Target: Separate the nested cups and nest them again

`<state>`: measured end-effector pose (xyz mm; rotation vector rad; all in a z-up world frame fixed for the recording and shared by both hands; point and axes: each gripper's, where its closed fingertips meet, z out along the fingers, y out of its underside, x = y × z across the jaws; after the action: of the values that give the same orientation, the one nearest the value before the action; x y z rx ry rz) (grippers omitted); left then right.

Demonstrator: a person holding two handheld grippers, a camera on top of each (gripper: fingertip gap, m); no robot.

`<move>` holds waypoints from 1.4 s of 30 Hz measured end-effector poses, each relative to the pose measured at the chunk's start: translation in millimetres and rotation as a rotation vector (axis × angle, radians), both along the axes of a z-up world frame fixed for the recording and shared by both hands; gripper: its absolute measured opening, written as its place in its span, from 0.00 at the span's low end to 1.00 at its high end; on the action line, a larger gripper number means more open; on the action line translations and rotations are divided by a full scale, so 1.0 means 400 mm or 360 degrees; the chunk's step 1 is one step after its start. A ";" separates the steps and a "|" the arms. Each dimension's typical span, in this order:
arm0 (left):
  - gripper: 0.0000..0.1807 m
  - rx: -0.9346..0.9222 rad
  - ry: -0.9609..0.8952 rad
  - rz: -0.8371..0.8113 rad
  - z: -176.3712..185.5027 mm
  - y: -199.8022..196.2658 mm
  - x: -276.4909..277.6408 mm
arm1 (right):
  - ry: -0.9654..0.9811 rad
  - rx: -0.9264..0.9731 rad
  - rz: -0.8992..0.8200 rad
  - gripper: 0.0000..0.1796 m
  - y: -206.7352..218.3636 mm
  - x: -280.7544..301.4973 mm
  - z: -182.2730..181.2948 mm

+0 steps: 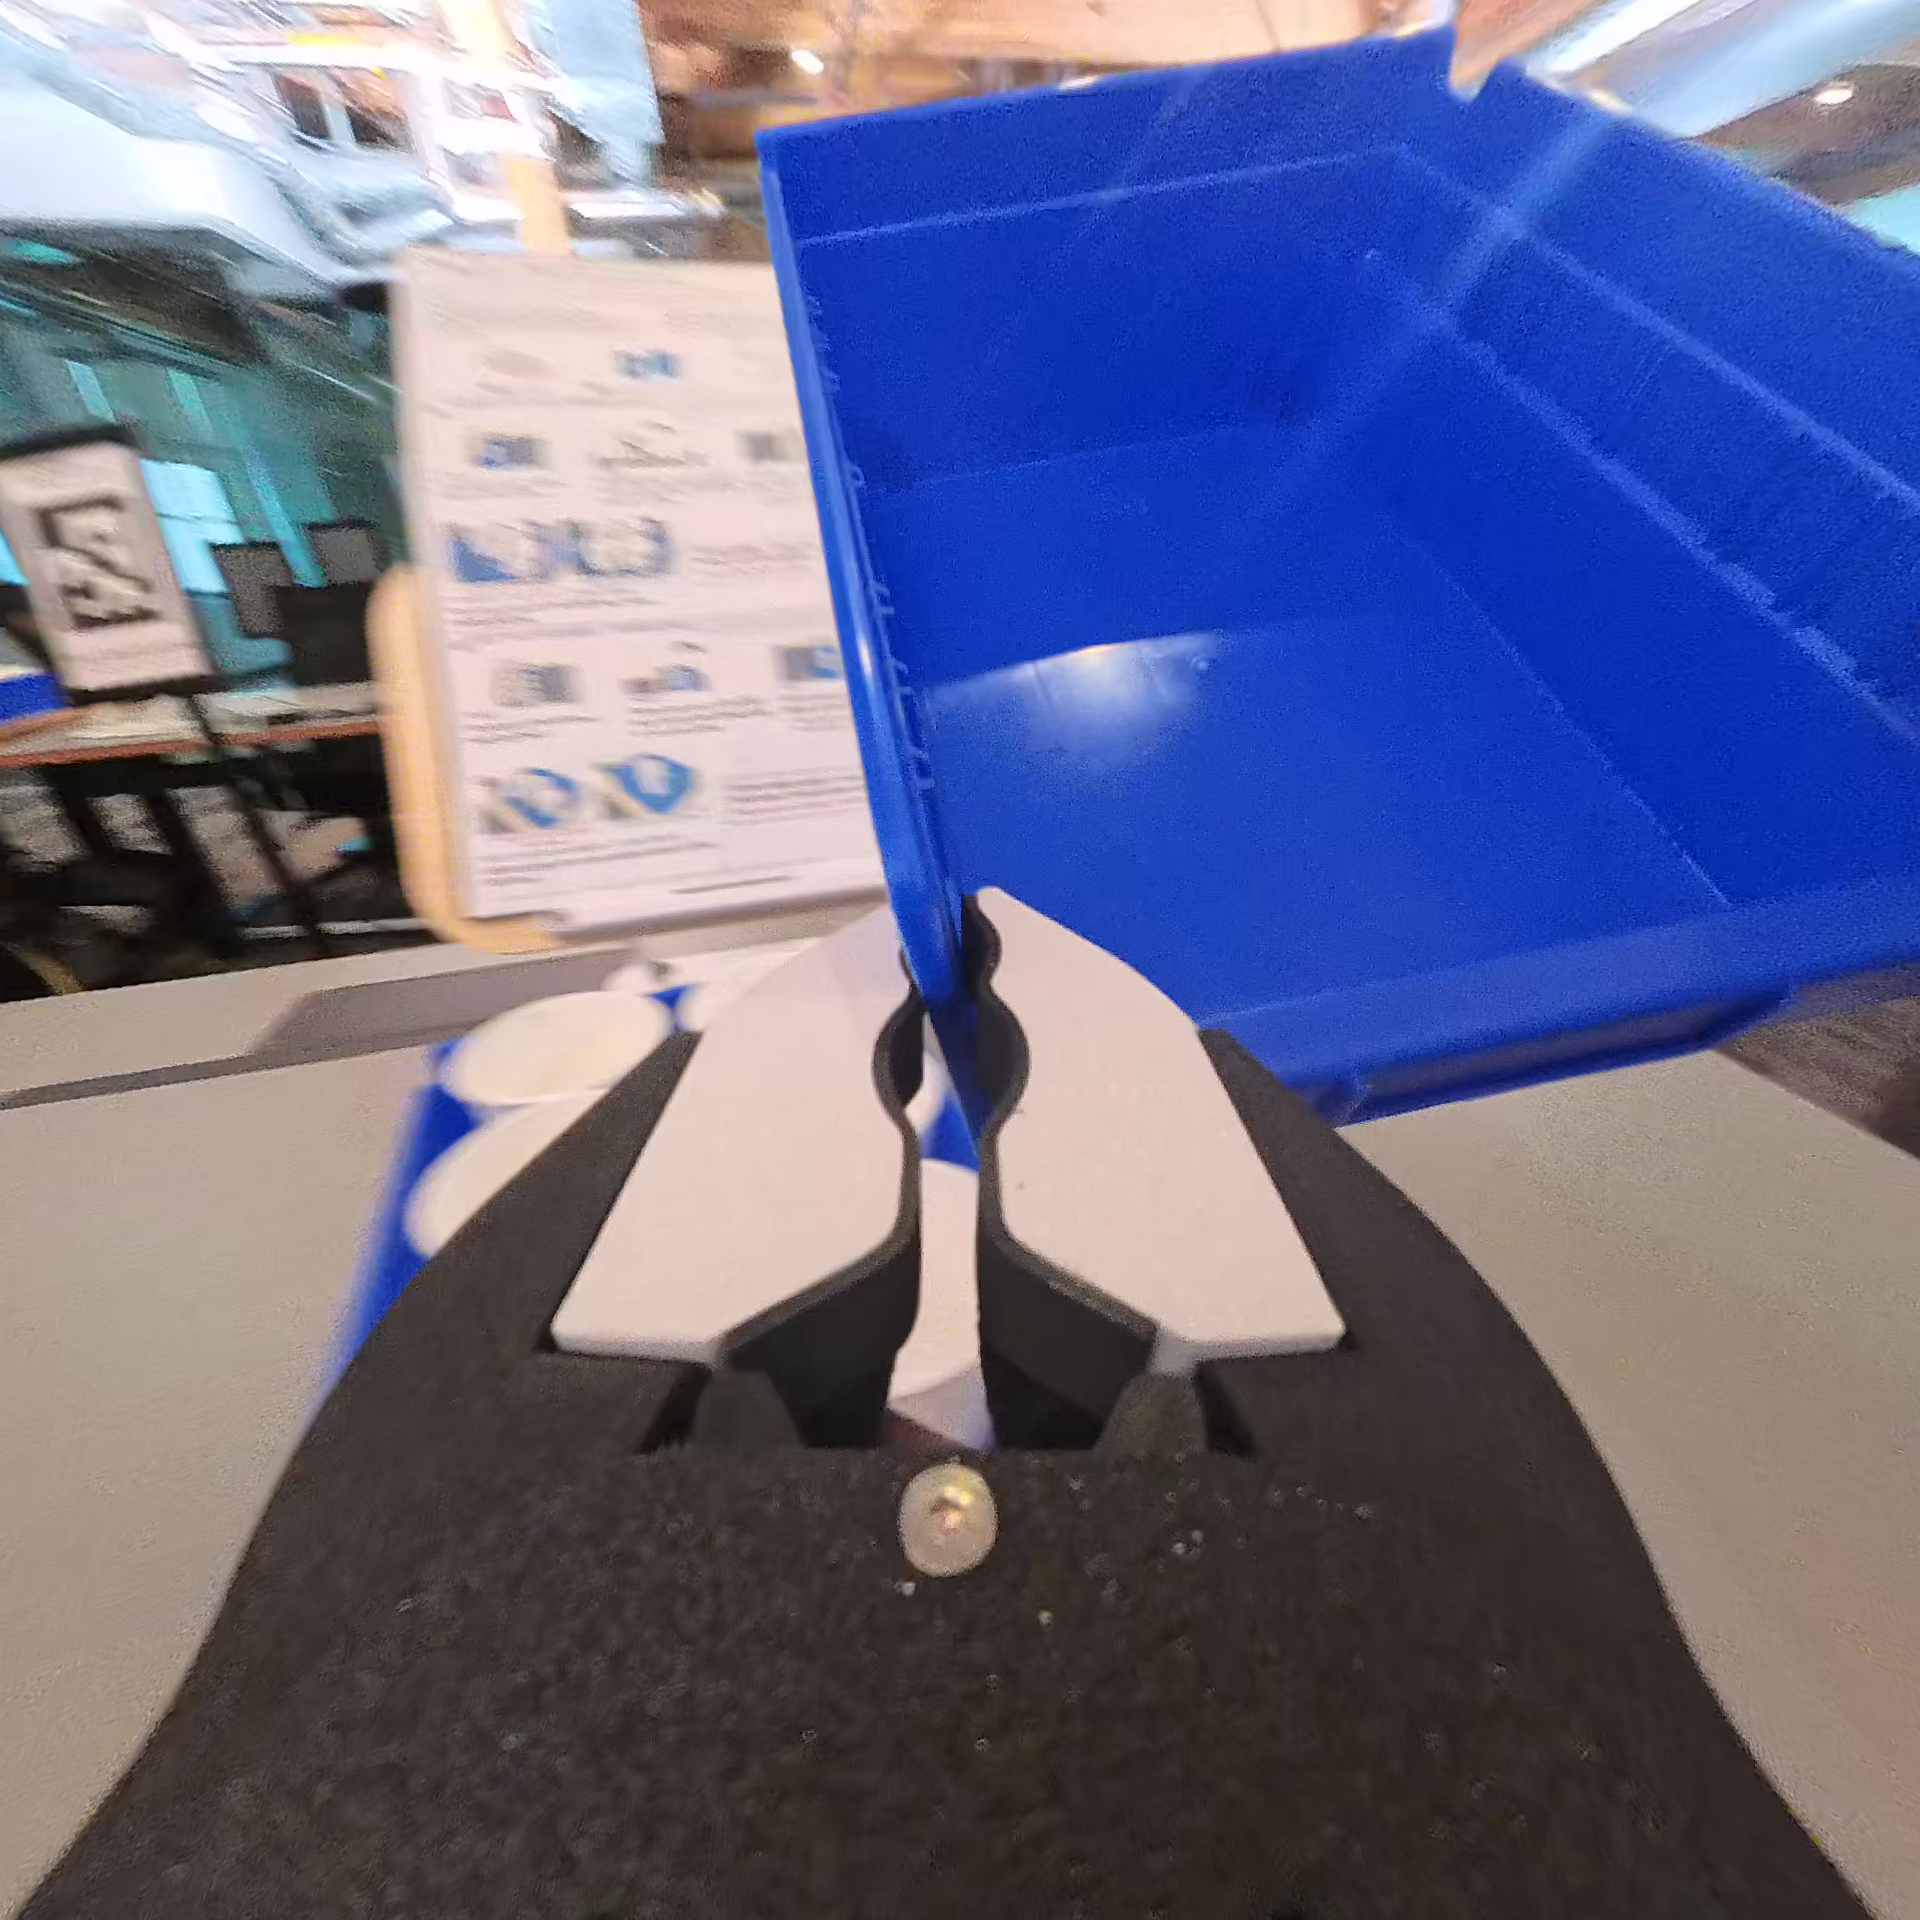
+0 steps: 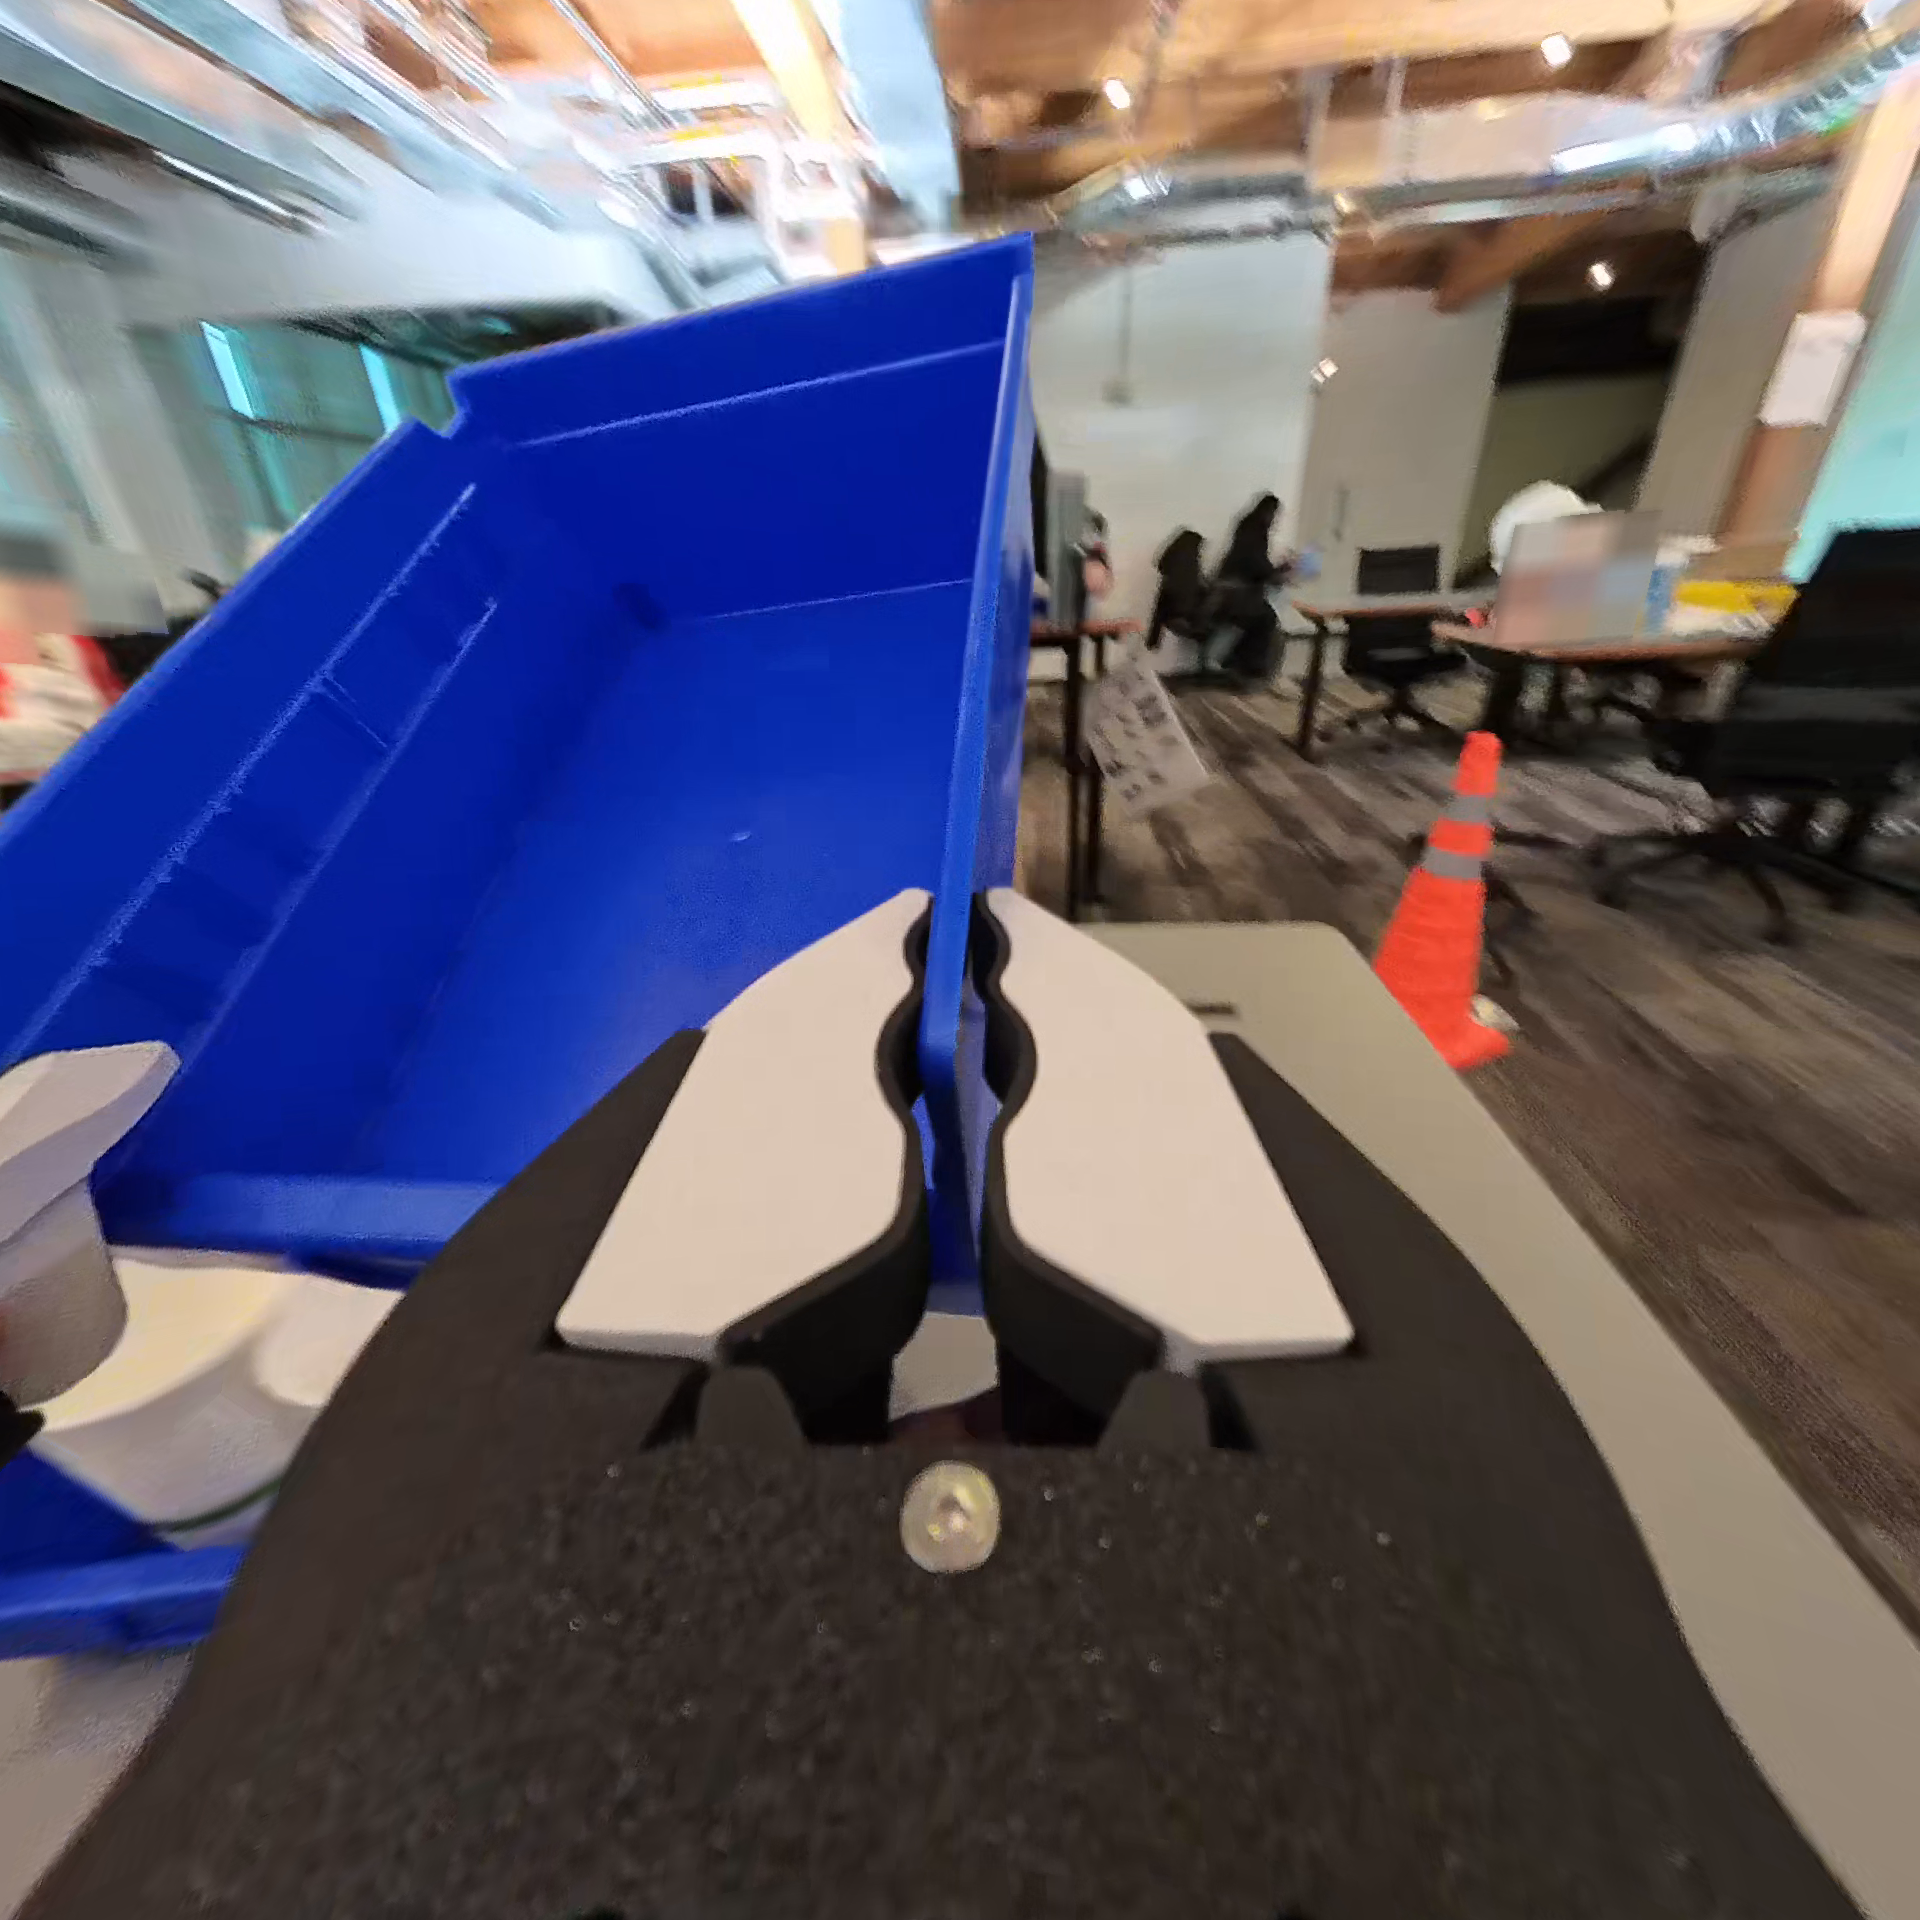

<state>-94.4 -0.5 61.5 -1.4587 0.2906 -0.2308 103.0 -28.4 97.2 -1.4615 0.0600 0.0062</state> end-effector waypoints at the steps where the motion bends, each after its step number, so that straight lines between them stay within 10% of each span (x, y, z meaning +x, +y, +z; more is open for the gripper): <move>1: 0.02 -0.0036 0.0002 -0.0059 -0.023 0.014 0.071 | 0.0015 -0.0061 -0.0048 0.03 0.003 0.068 -0.030; 14: 0.04 -0.0522 0.0454 -0.0234 -0.412 0.039 0.452 | 0.0325 -0.0710 -0.0032 0.03 0.061 0.433 -0.480; 24: 0.11 -0.0636 0.0668 -0.0362 -0.506 0.021 0.482 | 0.0323 -0.0776 -0.0054 0.03 0.072 0.472 -0.552; 30: 0.27 -0.0469 0.0857 -0.0440 -0.410 -0.083 0.300 | -0.0006 -0.0616 -0.0407 0.18 -0.034 0.504 -0.448; 35: 0.29 -0.0666 0.0421 -0.0307 -0.336 -0.122 -0.036 | -0.0055 -0.0464 -0.0006 0.21 -0.052 0.178 -0.374; 42: 0.31 -0.0723 0.0053 0.0314 -0.400 -0.041 -0.415 | -0.0022 -0.0763 0.0634 0.26 0.055 -0.353 -0.529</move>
<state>-260.2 -16.8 -98.5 -1.9292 0.1217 -0.1151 -38.1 -6.5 -114.4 -1.9310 -0.2581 0.3259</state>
